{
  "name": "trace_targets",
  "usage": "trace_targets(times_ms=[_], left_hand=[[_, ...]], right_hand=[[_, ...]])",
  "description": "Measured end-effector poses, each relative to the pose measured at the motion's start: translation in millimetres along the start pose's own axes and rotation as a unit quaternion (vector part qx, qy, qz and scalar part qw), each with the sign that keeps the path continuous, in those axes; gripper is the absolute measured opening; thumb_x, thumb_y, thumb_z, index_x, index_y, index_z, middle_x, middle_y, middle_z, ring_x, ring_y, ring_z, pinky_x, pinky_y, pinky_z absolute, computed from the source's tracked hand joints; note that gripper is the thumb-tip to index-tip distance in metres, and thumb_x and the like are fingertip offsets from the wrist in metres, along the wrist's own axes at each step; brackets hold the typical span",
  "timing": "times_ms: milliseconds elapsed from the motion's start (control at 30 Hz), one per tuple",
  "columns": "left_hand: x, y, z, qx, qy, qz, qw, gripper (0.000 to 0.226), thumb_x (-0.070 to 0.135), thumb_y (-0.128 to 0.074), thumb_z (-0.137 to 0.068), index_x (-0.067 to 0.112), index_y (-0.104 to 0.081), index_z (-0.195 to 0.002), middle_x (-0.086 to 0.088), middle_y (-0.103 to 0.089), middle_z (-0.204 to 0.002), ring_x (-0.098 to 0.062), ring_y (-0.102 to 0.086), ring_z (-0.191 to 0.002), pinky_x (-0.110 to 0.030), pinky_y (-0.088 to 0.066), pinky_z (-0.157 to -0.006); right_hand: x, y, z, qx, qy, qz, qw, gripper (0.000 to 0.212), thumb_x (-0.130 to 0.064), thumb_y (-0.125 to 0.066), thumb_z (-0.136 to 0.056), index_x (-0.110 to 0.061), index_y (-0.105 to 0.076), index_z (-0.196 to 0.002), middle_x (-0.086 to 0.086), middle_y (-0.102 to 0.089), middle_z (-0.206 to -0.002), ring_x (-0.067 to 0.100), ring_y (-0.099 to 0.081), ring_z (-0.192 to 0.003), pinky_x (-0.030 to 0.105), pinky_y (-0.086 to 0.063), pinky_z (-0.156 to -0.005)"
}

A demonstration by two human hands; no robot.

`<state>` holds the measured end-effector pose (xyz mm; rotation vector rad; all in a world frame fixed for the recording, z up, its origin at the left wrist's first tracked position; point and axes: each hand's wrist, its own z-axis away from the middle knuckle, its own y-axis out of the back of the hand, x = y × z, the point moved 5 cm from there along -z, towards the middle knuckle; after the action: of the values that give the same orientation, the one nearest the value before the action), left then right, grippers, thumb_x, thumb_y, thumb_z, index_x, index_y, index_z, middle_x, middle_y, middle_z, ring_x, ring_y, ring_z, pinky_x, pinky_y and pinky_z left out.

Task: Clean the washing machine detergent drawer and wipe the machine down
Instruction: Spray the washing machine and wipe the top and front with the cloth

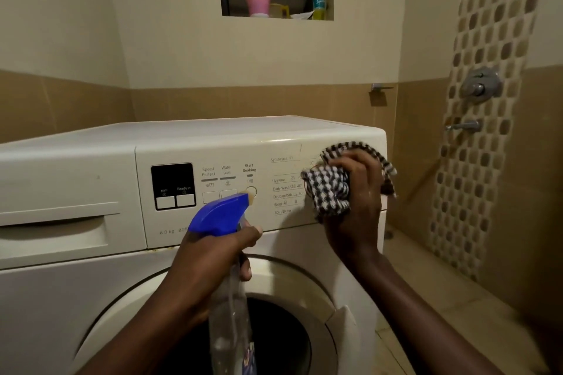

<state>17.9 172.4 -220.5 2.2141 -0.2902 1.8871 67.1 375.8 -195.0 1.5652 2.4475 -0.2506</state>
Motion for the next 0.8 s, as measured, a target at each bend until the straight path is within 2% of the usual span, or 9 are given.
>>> trace_targets(times_ms=[100,167,233,300,400,533,567,667,800], left_hand=[[-0.2,-6.9,-3.5,0.002,-0.007,-0.012,1.0,0.023,0.018,-0.072,-0.083,0.0,-0.063,-0.093,-0.011,-0.057,-0.053,-0.016,-0.054,-0.044,-0.029,-0.049,-0.056],[3.4,-16.3,-4.9,-0.001,-0.023,-0.036,0.999,0.019,0.018,-0.073,-0.082,0.003,-0.064,-0.091,-0.009,-0.059,-0.054,-0.016,-0.055,-0.043,-0.025,-0.05,-0.051],[7.3,-28.3,-7.0,-0.012,-0.029,-0.053,0.998,0.02,0.019,-0.074,-0.081,0.005,-0.064,-0.091,-0.008,-0.062,-0.058,-0.015,-0.057,-0.044,-0.025,-0.05,-0.051],[8.4,-37.5,-12.0,-0.015,-0.031,-0.053,0.998,0.024,0.021,-0.076,-0.08,0.005,-0.063,-0.093,-0.009,-0.062,-0.06,-0.015,-0.058,-0.045,-0.026,-0.05,-0.052],[10.1,-52.0,-17.9,-0.011,-0.034,-0.052,0.998,0.026,0.026,-0.077,-0.079,0.005,-0.063,-0.088,-0.01,-0.06,-0.055,-0.016,-0.057,-0.045,-0.03,-0.051,-0.058],[23.8,-73.7,-18.3,-0.021,-0.079,-0.065,0.995,0.029,0.031,-0.077,-0.079,0.01,-0.061,-0.09,-0.009,-0.061,-0.058,-0.016,-0.056,-0.045,-0.03,-0.051,-0.061],[26.7,-77.4,-18.7,-0.028,-0.09,-0.068,0.993,0.028,0.032,-0.076,-0.079,0.011,-0.061,-0.091,-0.008,-0.061,-0.06,-0.016,-0.056,-0.045,-0.029,-0.051,-0.06],[25.9,-82.4,-19.4,-0.027,-0.09,-0.086,0.992,0.024,0.031,-0.076,-0.081,0.013,-0.061,-0.089,-0.009,-0.062,-0.065,-0.017,-0.057,-0.045,-0.031,-0.052,-0.06],[14.9,-83.6,-13.6,-0.03,-0.068,-0.114,0.991,0.025,0.032,-0.077,-0.079,0.015,-0.062,-0.088,-0.008,-0.061,-0.06,-0.021,-0.058,-0.044,-0.034,-0.054,-0.061]], right_hand=[[6.4,-4.1,-21.2,0.012,-0.017,-0.017,1.0,0.031,-0.019,-0.055,-0.086,0.001,-0.058,-0.109,0.018,-0.054,-0.118,0.011,-0.043,-0.113,0.007,-0.03,-0.099],[28.3,2.3,-15.8,0.071,-0.097,-0.009,0.993,0.029,-0.026,-0.047,-0.095,-0.007,-0.056,-0.116,0.017,-0.056,-0.12,0.018,-0.05,-0.111,0.011,-0.032,-0.097],[55.9,12.5,1.1,0.12,-0.229,0.011,0.966,0.046,-0.047,-0.041,-0.096,-0.016,-0.05,-0.13,0.011,-0.053,-0.132,0.02,-0.049,-0.12,0.013,-0.028,-0.099],[72.5,16.1,18.3,0.132,-0.309,0.01,0.942,0.069,-0.066,-0.035,-0.089,-0.017,-0.049,-0.135,0.002,-0.05,-0.139,0.011,-0.045,-0.124,0.017,-0.028,-0.103],[73.0,19.3,29.3,0.122,-0.276,-0.013,0.953,0.066,-0.06,-0.039,-0.089,-0.012,-0.049,-0.133,0.004,-0.051,-0.137,0.008,-0.046,-0.122,0.03,-0.038,-0.106],[67.8,21.7,38.5,0.098,-0.211,-0.022,0.972,0.036,-0.039,-0.047,-0.094,-0.027,-0.039,-0.127,0.013,-0.048,-0.134,0.02,-0.049,-0.122,0.021,-0.036,-0.105],[67.3,21.8,39.2,0.097,-0.21,-0.032,0.972,0.038,-0.038,-0.047,-0.094,-0.029,-0.036,-0.128,0.015,-0.046,-0.135,0.022,-0.048,-0.124,0.024,-0.037,-0.106],[66.0,23.9,39.5,0.095,-0.207,-0.044,0.973,0.044,-0.043,-0.045,-0.09,-0.026,-0.033,-0.129,0.019,-0.045,-0.137,0.031,-0.046,-0.129,0.05,-0.039,-0.107],[64.7,21.8,42.3,0.083,-0.189,-0.046,0.977,0.044,-0.037,-0.044,-0.092,-0.021,-0.039,-0.132,0.019,-0.047,-0.138,0.033,-0.044,-0.132,0.055,-0.037,-0.107]])
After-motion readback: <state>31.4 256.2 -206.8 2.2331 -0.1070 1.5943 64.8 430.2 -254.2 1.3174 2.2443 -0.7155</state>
